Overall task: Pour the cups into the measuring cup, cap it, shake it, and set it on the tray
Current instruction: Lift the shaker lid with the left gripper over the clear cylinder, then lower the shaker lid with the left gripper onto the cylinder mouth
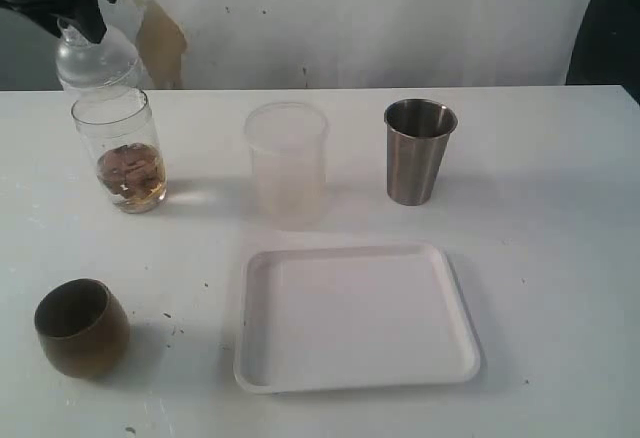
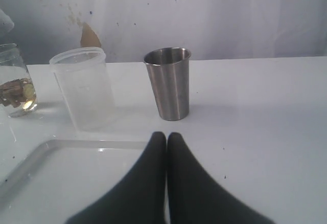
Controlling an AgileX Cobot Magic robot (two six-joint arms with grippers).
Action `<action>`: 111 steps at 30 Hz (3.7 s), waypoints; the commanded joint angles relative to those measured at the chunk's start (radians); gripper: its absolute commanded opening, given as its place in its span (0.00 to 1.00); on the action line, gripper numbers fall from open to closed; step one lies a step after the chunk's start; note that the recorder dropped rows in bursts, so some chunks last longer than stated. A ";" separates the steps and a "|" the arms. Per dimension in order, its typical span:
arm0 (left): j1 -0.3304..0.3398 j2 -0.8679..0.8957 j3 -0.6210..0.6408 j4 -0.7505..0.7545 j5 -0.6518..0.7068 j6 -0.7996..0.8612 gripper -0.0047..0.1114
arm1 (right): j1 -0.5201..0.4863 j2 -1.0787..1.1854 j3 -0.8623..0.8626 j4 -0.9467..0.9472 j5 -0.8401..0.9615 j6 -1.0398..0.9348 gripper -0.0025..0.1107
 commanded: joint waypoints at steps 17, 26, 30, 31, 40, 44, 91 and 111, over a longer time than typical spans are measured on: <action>-0.002 -0.015 0.082 0.017 -0.002 -0.013 0.04 | -0.002 -0.007 0.007 0.000 -0.001 0.003 0.02; -0.002 0.026 0.071 -0.014 -0.002 -0.013 0.04 | -0.002 -0.007 0.007 0.000 -0.001 0.003 0.02; -0.002 0.027 0.064 -0.021 -0.002 -0.013 0.04 | -0.002 -0.007 0.007 0.000 -0.001 0.003 0.02; -0.002 0.027 0.064 -0.021 -0.002 -0.013 0.04 | -0.002 -0.007 0.007 0.000 -0.001 0.003 0.02; -0.002 0.028 0.042 -0.016 -0.002 -0.012 0.07 | -0.002 -0.007 0.007 0.000 -0.001 0.003 0.02; -0.002 0.040 0.042 -0.016 -0.002 -0.012 0.24 | -0.002 -0.007 0.007 0.000 -0.001 0.003 0.02; -0.002 -0.299 0.838 -0.138 -1.056 -0.002 0.04 | -0.002 -0.007 0.007 0.000 -0.001 0.027 0.02; -0.002 -0.335 0.835 -0.149 -1.099 -0.013 0.04 | -0.002 -0.007 0.007 0.000 -0.001 0.027 0.02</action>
